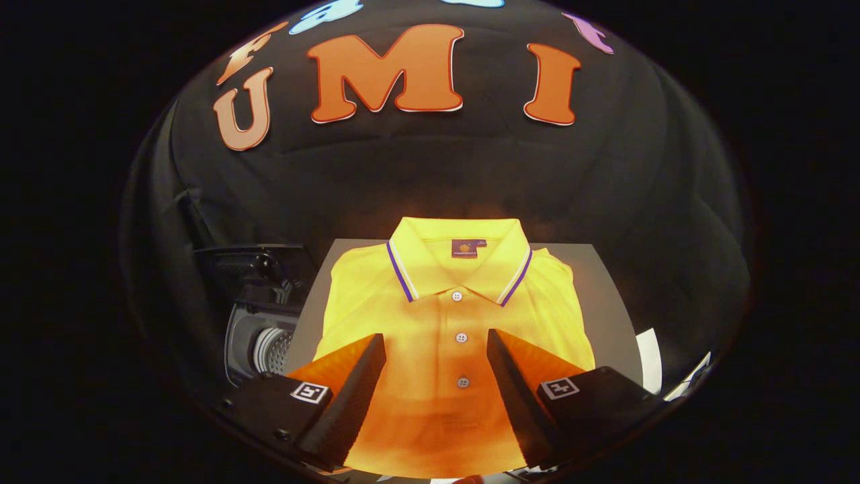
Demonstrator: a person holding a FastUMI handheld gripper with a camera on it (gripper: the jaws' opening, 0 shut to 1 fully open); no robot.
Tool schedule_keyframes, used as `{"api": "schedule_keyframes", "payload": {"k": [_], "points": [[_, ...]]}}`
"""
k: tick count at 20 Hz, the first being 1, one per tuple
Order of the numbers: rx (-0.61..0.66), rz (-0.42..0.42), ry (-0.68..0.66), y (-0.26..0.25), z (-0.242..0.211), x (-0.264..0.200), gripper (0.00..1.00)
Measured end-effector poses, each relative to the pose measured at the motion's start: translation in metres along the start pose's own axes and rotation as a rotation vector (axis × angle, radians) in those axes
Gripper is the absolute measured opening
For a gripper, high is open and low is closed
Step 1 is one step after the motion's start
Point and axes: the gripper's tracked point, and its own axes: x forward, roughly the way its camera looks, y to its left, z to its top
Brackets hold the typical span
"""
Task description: Put the clothes into the washing machine and then close the washing machine lid.
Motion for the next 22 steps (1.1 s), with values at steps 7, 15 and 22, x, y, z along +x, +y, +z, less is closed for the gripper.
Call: {"api": "schedule_keyframes", "payload": {"k": [7,15,22], "points": [[0.070,0.034,0.006,-0.015,-0.017,0.017,1.00],[-0.004,0.054,0.069,-0.010,-0.020,0.015,0.81],[-0.001,0.034,0.149,-0.009,-0.018,0.012,0.36]]}}
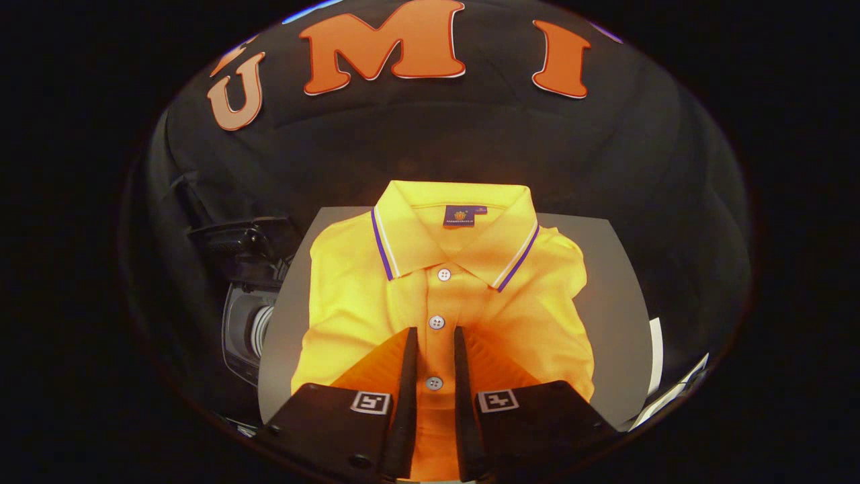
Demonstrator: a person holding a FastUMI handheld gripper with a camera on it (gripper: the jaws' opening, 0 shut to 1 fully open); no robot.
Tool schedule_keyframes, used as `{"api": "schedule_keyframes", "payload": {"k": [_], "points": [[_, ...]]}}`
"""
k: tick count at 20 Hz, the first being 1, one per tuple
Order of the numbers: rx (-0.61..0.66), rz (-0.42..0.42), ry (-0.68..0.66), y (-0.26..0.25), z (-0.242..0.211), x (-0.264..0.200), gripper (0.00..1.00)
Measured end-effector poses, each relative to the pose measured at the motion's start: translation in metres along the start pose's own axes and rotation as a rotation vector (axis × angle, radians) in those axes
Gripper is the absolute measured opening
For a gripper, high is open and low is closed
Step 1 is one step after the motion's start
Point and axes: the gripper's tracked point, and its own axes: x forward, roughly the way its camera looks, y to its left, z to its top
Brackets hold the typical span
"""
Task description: Put the clothes into the washing machine and then close the washing machine lid.
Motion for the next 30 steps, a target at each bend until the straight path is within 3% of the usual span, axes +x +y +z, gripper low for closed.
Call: {"api": "schedule_keyframes", "payload": {"k": [4,8,12,16,24,30], "points": [[0.068,0.020,-0.108,-0.001,0.005,0.001,0.08],[0.171,0.061,-0.400,0.000,0.013,-0.009,0.08],[0.086,0.012,-0.614,0.001,0.029,-0.036,0.07],[0.065,0.034,-0.752,0.010,0.036,-0.084,0.07],[0.104,0.169,-0.987,0.059,0.056,-0.170,0.07],[0.090,0.259,-1.069,0.120,0.065,-0.220,0.07]]}}
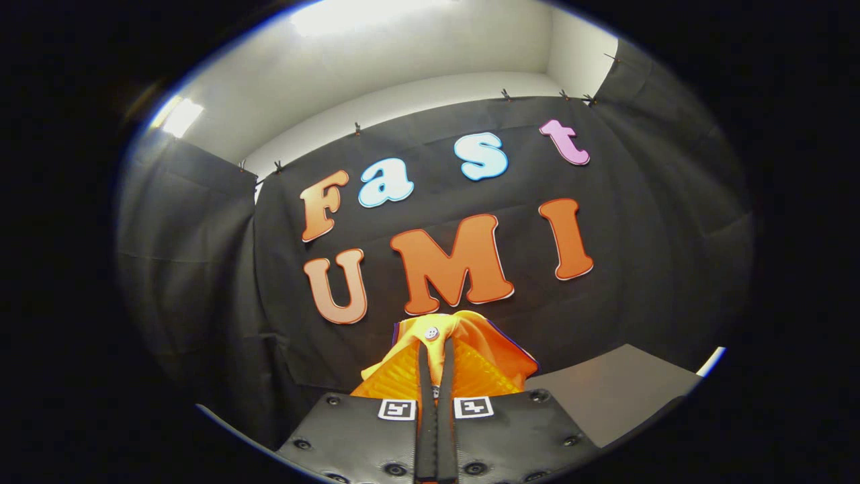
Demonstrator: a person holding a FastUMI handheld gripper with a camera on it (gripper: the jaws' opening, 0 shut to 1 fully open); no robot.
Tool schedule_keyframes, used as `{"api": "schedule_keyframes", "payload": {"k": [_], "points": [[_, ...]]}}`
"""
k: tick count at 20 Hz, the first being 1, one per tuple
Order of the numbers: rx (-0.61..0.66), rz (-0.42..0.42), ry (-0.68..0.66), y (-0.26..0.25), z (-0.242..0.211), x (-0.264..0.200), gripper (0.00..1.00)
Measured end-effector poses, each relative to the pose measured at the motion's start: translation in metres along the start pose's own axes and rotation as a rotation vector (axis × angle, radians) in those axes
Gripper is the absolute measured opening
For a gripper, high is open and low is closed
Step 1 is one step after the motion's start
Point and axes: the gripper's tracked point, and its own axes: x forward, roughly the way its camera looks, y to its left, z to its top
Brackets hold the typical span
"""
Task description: Put the clothes into the washing machine and then close the washing machine lid.
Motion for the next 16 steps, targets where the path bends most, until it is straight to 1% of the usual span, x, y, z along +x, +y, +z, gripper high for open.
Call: {"api": "schedule_keyframes", "payload": {"k": [5,8,11,16], "points": [[0.008,0.009,-0.003,0.061,-0.004,0.000,0.07],[0.000,0.045,-0.008,0.112,-0.005,0.010,0.07],[-0.013,0.080,0.015,0.157,-0.023,0.023,0.07],[-0.002,0.089,0.039,0.210,-0.066,0.045,0.07]]}}
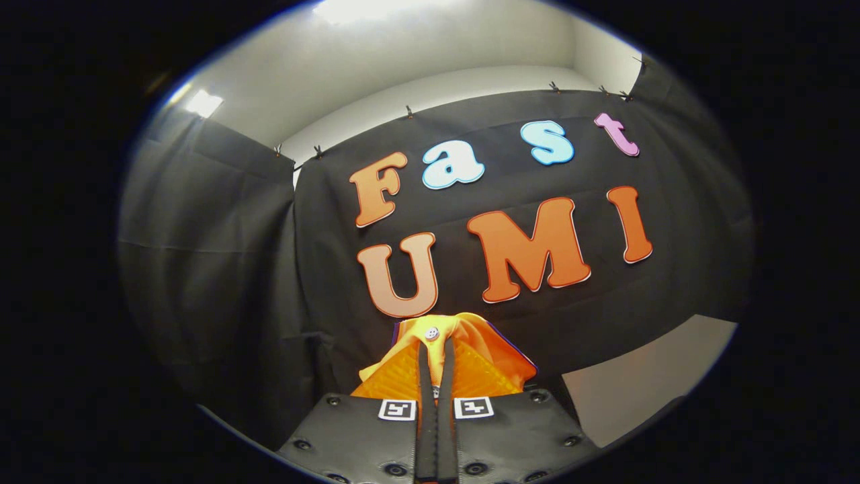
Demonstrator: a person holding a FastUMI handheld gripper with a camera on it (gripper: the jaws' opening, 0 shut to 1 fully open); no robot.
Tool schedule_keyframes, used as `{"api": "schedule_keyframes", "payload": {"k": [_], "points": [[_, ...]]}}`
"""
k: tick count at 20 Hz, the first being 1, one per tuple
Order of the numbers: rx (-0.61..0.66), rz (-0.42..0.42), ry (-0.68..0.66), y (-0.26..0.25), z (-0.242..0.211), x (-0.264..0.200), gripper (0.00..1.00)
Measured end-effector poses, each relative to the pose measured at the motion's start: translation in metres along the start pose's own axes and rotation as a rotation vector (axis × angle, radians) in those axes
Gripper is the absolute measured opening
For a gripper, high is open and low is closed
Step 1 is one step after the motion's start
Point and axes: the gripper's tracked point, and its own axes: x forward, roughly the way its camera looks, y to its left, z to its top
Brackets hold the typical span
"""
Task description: Put the clothes into the washing machine and then close the washing machine lid.
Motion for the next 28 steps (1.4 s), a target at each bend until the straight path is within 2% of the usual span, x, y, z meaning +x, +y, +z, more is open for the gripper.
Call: {"api": "schedule_keyframes", "payload": {"k": [3,12,19,23,28], "points": [[0.007,-0.017,0.034,0.013,-0.040,0.019,0.07],[0.045,-0.083,0.270,0.016,-0.193,0.059,0.07],[0.110,-0.170,0.506,-0.011,-0.328,0.074,0.07],[0.097,-0.208,0.643,-0.030,-0.401,0.069,0.07],[0.136,-0.210,0.816,-0.038,-0.459,0.063,0.08]]}}
